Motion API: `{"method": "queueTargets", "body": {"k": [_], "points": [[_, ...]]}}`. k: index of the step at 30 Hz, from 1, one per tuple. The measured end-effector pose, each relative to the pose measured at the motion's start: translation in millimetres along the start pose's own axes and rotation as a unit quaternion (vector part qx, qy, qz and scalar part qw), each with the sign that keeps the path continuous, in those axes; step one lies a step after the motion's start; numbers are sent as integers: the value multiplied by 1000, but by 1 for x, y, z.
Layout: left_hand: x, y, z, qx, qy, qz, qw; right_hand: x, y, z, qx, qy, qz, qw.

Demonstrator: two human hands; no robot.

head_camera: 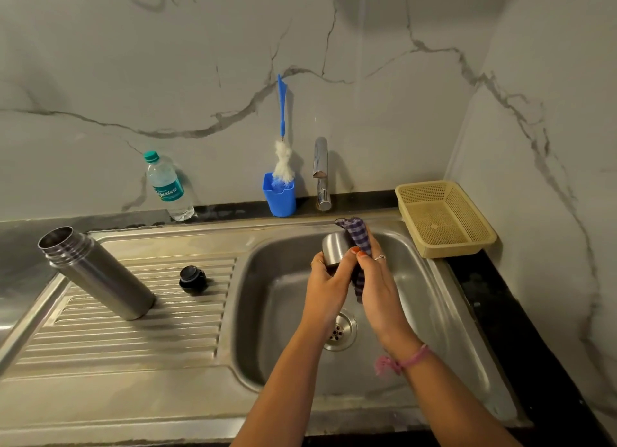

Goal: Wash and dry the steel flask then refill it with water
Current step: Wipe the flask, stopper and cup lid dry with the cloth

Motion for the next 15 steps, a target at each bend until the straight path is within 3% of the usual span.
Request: {"method": "queueTargets", "body": {"k": [5, 9, 11, 15], "points": [[-8, -1, -3, 35, 13, -29, 999, -14, -12, 14, -33, -39, -101, 994], [-18, -4, 7, 14, 34, -39, 999, 13, -1, -7, 19, 25, 25, 999], [-16, -4, 11, 5, 29, -31, 999, 13, -4, -4, 17, 36, 39, 998], [-8, -2, 9, 1, 52, -9, 999, -11, -20, 10, -7, -16, -89, 996]]}}
Point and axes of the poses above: each hand's wrist, its own y-axis away from the middle knuckle, its own z-axis out of the back of the hand, x = y × z, the point moved 10 cm from there along -y, towards the middle knuckle, and after that the axes turned 2 degrees about -z, right-handed, at the moved point
